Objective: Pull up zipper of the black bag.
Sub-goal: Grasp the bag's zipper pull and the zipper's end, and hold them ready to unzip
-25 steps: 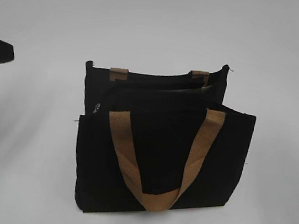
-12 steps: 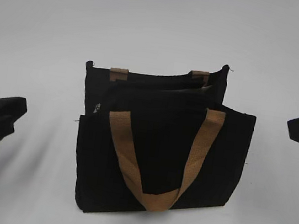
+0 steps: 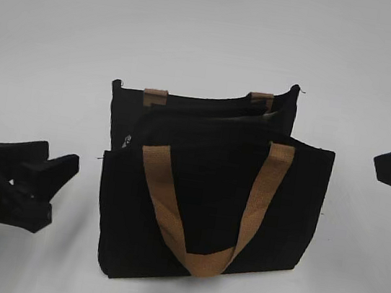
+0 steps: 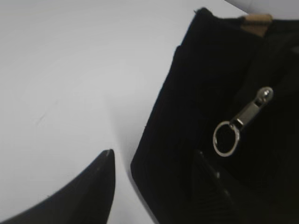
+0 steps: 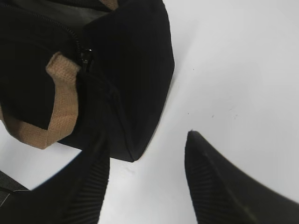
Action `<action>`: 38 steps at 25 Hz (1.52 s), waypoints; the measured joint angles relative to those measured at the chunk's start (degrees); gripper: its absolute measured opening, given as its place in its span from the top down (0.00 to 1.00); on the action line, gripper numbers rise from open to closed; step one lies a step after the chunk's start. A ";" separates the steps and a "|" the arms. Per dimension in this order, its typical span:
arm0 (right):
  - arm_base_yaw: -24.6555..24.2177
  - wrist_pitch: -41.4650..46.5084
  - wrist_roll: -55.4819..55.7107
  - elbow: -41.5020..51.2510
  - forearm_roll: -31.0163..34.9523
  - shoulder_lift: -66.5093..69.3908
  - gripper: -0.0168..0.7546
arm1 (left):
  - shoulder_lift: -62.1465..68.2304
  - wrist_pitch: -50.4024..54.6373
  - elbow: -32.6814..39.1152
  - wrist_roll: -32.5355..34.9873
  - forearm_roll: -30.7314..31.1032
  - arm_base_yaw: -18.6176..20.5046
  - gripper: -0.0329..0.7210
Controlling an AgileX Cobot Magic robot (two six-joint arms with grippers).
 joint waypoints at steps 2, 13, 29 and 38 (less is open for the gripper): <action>0.00 0.00 0.00 0.00 0.00 0.00 0.45 | 5.22 -4.73 0.00 -1.21 3.29 0.00 0.43; 0.00 -0.06 0.00 0.00 0.00 0.00 0.45 | 24.22 -15.59 -0.87 -6.92 16.92 0.00 0.43; 0.00 -0.06 -0.56 0.00 0.00 0.12 0.45 | 27.18 -16.32 -8.47 -7.11 10.48 0.26 0.63; 0.00 -0.06 -6.75 0.00 3.91 0.12 0.45 | 23.86 -16.32 -6.14 -7.11 8.00 0.26 0.93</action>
